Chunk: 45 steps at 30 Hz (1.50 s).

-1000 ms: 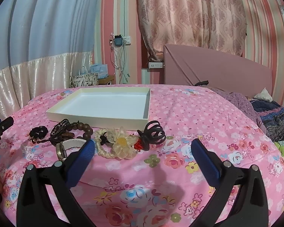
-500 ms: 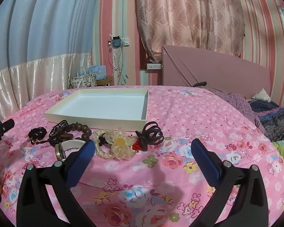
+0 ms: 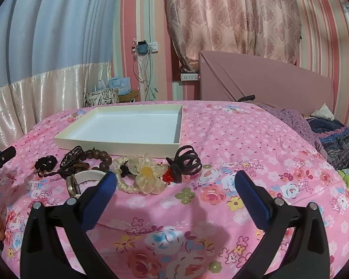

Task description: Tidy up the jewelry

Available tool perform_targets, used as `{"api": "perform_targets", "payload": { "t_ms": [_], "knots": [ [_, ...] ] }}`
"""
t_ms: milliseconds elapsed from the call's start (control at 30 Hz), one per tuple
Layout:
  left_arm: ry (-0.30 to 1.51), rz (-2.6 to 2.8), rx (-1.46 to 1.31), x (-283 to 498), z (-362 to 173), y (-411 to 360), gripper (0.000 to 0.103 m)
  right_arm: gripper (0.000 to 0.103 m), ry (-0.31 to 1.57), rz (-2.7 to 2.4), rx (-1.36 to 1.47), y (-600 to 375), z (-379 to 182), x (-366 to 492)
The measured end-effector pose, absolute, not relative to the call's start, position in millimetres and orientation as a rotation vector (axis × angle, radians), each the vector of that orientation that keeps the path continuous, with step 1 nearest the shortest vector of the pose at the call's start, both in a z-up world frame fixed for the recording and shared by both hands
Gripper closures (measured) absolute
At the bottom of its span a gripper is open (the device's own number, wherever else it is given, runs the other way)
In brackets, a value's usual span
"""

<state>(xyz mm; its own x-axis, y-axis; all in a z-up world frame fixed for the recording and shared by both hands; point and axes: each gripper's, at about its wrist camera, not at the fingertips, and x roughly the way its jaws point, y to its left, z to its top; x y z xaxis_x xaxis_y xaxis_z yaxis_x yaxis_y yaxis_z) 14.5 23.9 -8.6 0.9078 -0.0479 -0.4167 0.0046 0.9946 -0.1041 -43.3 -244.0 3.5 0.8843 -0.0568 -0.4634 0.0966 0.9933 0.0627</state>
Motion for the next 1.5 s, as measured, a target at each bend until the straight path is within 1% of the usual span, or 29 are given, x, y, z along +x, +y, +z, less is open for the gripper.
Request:
{"api": "perform_targets", "payload": {
  "t_ms": [333, 533, 700, 800, 967, 1067, 1133, 1167, 1233, 1267, 1300, 1400, 1467, 1500],
  "knots": [
    [0.411, -0.024, -0.016, 17, -10, 11, 0.003, 0.002, 0.478, -0.082, 0.079, -243, 3, -43],
    [0.47, -0.089, 0.023, 29, -16, 7, 0.003, 0.002, 0.482, -0.078, 0.085, -244, 2, -43],
    [0.56, -0.161, 0.108, 36, -21, -23, 0.003, 0.002, 0.492, -0.07, 0.077, -243, 2, -42],
    [0.579, -0.178, 0.134, 38, -22, -30, 0.003, 0.002, 0.516, -0.053, 0.075, -243, 1, -38],
    [0.623, -0.173, 0.102, 44, -25, -33, 0.005, 0.002, 0.588, -0.01, 0.08, -242, -4, -26],
    [0.644, -0.196, 0.063, 47, -25, -39, 0.009, 0.002, 0.567, 0.007, 0.094, -238, 0, -23],
    [0.646, -0.203, 0.044, 47, -24, -45, 0.014, 0.002, 0.565, 0.023, 0.116, -236, 2, -16],
    [0.653, -0.206, 0.046, 48, -25, -49, 0.015, 0.003, 0.569, 0.027, 0.123, -235, 1, -12],
    [0.667, -0.209, 0.056, 53, -29, -54, 0.023, 0.007, 0.575, 0.029, 0.134, -232, -1, -6],
    [0.689, -0.227, 0.06, 57, -33, -58, 0.025, 0.007, 0.577, 0.027, 0.142, -232, -2, -4],
    [0.705, -0.239, 0.062, 59, -35, -61, 0.029, 0.007, 0.575, 0.025, 0.149, -232, -3, -3],
    [0.719, -0.265, 0.046, 60, -36, -64, 0.031, 0.007, 0.576, 0.027, 0.154, -232, -3, -2],
    [0.731, -0.274, 0.042, 66, -39, -65, 0.035, 0.007, 0.581, 0.034, 0.162, -233, -4, -2],
    [0.742, -0.284, 0.044, 67, -41, -67, 0.041, 0.007, 0.582, 0.035, 0.162, -233, -4, 0]
  ]
}}
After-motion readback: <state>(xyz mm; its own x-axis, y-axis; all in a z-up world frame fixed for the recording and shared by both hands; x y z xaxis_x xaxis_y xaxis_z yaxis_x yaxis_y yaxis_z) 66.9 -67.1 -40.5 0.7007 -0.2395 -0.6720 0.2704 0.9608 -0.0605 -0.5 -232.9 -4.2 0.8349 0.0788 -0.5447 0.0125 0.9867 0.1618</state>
